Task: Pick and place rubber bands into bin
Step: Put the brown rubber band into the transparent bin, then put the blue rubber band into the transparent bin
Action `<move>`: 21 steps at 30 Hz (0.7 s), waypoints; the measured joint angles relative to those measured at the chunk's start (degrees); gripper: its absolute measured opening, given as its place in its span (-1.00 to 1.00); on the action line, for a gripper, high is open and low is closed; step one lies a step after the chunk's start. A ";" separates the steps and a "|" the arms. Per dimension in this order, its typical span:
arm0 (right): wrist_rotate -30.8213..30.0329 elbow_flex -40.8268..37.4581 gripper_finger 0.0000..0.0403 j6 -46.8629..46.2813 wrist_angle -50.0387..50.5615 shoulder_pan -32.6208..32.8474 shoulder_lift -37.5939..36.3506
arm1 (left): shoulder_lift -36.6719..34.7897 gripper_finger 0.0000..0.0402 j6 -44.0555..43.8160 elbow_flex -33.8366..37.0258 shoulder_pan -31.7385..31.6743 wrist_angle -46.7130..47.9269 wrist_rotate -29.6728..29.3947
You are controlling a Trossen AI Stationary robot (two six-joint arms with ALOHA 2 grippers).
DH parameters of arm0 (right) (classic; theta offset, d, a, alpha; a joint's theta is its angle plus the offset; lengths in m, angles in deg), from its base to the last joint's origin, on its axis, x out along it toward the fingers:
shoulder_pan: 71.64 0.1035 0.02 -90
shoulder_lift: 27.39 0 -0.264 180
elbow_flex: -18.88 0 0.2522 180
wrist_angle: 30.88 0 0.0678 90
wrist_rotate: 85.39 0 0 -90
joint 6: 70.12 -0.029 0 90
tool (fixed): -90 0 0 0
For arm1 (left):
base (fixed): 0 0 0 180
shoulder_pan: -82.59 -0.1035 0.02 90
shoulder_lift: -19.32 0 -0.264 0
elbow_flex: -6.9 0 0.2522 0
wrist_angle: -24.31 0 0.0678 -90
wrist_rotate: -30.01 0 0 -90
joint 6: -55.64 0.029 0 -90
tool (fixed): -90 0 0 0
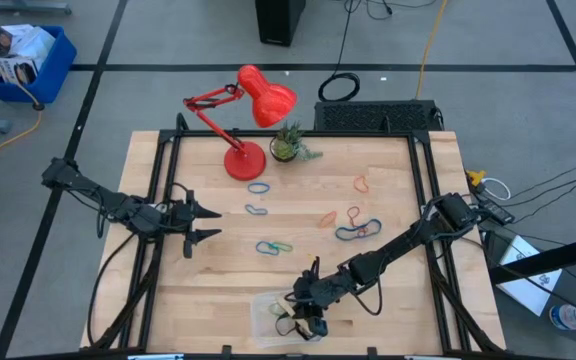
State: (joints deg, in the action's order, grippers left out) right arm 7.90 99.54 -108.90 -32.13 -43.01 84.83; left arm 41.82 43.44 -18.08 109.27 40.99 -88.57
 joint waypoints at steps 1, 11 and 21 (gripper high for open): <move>0.02 0.00 -0.61 0.07 0.00 0.00 0.00 | 0.00 0.07 0.00 0.00 -0.01 0.00 0.00; -0.07 0.02 -0.32 0.57 -0.26 0.00 -0.07 | 0.00 0.07 0.00 0.00 0.00 0.00 0.00; 2.87 0.02 -0.18 5.70 -0.63 0.00 -1.75 | -0.02 0.07 0.01 0.00 0.00 -0.03 -0.02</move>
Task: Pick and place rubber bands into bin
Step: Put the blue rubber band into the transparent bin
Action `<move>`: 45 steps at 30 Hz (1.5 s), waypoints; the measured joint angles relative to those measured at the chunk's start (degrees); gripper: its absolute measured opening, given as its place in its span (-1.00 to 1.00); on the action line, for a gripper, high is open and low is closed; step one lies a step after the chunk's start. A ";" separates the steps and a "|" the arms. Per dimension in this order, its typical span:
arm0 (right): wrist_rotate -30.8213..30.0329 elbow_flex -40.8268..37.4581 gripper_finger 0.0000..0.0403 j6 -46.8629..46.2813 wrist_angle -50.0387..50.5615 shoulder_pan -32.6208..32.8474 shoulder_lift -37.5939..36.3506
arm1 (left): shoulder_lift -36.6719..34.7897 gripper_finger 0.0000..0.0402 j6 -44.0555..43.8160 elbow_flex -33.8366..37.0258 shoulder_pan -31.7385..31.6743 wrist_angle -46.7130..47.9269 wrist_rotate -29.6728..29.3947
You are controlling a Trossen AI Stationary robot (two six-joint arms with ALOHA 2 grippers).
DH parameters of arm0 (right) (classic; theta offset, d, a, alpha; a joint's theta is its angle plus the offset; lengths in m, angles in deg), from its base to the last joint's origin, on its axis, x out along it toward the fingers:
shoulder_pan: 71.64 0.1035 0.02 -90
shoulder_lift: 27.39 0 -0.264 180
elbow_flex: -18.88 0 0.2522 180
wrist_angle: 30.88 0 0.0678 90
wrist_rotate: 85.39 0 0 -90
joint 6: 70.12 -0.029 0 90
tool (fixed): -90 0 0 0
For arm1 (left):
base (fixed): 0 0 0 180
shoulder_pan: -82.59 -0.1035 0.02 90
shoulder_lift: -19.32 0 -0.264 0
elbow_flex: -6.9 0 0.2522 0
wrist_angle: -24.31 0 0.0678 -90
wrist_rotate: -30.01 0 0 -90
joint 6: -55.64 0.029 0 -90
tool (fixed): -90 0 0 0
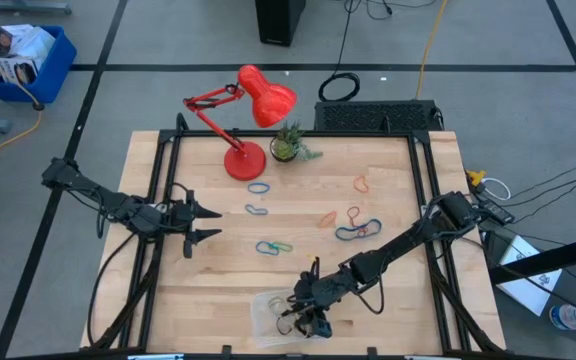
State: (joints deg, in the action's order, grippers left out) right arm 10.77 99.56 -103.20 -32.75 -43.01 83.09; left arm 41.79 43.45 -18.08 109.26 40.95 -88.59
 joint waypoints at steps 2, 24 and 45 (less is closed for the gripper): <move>-0.01 0.00 -0.17 1.35 0.06 0.00 -1.35 | 0.02 0.07 0.00 0.00 -0.01 -0.01 0.00; -9.23 0.02 -0.20 15.27 13.56 0.13 -27.15 | 0.01 0.07 0.01 0.00 -0.01 -0.10 0.02; -26.98 -5.90 -0.18 15.68 37.97 -4.06 -31.96 | 0.02 0.07 0.04 0.00 0.00 -0.08 0.02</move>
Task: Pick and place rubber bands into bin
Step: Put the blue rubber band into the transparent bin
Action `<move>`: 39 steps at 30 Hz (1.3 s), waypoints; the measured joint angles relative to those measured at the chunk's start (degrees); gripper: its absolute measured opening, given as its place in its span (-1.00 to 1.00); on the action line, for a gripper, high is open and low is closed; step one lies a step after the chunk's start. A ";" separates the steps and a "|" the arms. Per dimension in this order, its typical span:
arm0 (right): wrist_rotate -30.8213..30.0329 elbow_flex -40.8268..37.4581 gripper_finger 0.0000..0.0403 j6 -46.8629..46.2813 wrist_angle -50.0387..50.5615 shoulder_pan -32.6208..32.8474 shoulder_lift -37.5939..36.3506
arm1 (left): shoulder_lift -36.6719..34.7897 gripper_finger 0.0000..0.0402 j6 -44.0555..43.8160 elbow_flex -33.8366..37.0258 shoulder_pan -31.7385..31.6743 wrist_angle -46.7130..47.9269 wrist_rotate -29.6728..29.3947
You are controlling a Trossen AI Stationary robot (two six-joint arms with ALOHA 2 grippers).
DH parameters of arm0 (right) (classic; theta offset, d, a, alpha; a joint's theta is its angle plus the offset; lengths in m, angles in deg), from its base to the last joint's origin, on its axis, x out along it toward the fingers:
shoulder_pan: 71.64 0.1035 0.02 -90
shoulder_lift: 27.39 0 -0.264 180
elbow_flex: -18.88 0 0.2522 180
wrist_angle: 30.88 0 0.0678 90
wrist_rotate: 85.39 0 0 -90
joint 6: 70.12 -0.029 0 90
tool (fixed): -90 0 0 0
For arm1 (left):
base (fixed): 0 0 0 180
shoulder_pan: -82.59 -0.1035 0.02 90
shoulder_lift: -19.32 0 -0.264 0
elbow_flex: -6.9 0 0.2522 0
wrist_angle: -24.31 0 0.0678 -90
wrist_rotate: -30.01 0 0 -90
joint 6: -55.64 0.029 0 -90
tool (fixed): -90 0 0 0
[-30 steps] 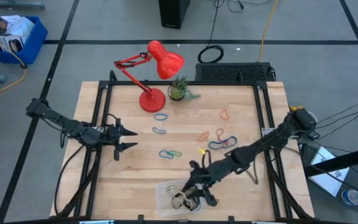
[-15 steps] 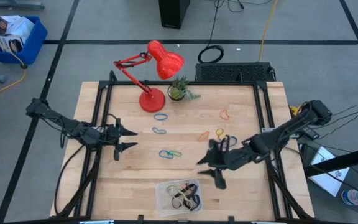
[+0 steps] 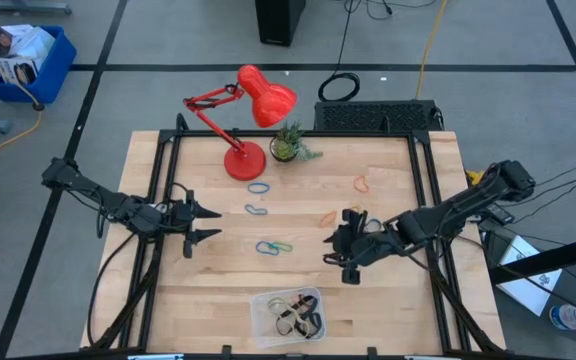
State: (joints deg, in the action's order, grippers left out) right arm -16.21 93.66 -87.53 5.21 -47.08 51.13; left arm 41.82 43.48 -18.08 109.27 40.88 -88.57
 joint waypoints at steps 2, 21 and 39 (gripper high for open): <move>0.02 -2.52 -0.18 1.40 -2.23 0.00 -0.02 | -0.01 0.07 0.02 0.00 0.00 0.00 -0.01; 0.77 -21.92 -0.29 -4.50 -8.01 -8.58 0.37 | -0.01 0.07 9.12 0.00 -0.02 0.02 -0.04; 6.11 -29.97 -0.45 -6.65 -17.84 -12.59 0.35 | -0.01 0.07 9.46 0.00 -0.01 0.11 -0.04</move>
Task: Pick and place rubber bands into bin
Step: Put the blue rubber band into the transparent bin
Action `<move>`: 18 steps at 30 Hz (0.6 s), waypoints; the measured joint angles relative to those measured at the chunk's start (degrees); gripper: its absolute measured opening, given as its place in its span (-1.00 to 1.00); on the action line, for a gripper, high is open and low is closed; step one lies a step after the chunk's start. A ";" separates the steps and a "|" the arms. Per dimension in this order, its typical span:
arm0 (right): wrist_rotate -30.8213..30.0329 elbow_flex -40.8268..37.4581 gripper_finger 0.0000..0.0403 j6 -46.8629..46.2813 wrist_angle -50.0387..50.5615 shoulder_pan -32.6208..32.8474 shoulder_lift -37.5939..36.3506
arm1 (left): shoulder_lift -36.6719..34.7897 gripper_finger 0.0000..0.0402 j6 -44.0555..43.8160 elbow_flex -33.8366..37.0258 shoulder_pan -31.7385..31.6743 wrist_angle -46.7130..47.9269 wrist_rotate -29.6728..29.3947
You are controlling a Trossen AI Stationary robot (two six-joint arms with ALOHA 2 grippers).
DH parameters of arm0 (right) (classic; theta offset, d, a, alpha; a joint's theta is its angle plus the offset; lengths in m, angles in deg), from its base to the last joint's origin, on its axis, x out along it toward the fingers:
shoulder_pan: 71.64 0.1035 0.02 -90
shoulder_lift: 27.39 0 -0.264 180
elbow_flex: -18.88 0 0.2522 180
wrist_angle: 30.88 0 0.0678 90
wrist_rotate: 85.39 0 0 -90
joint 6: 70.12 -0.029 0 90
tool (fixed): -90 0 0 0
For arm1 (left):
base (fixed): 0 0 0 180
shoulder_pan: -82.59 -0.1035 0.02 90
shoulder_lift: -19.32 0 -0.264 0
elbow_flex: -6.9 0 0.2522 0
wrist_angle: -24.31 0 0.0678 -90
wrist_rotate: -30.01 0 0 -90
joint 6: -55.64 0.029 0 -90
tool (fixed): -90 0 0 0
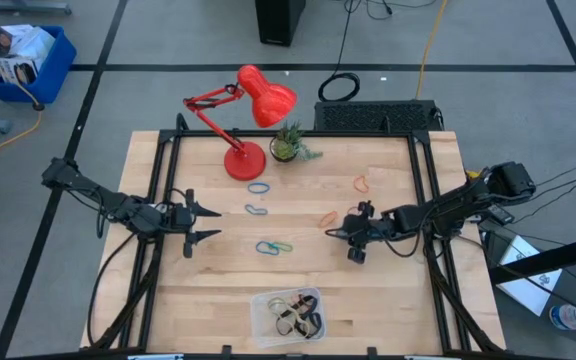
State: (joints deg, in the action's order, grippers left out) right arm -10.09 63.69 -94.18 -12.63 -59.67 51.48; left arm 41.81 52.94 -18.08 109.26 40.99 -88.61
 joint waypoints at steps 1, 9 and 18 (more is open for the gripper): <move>0.00 -0.22 -0.46 -0.44 -0.09 0.00 -0.02 | 0.00 0.07 0.00 0.00 -0.01 0.02 0.00; 1.55 -0.68 -0.53 -2.27 -0.04 0.49 -0.02 | 0.00 0.07 -0.11 0.00 -0.01 0.02 0.00; 1.67 -0.68 -0.54 -5.43 -0.30 1.75 0.00 | -0.01 0.07 -0.16 0.00 0.01 0.02 0.00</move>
State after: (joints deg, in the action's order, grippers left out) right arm -8.42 63.01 -99.61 -12.93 -57.92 51.48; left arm 41.80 52.79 -18.08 109.27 41.01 -88.61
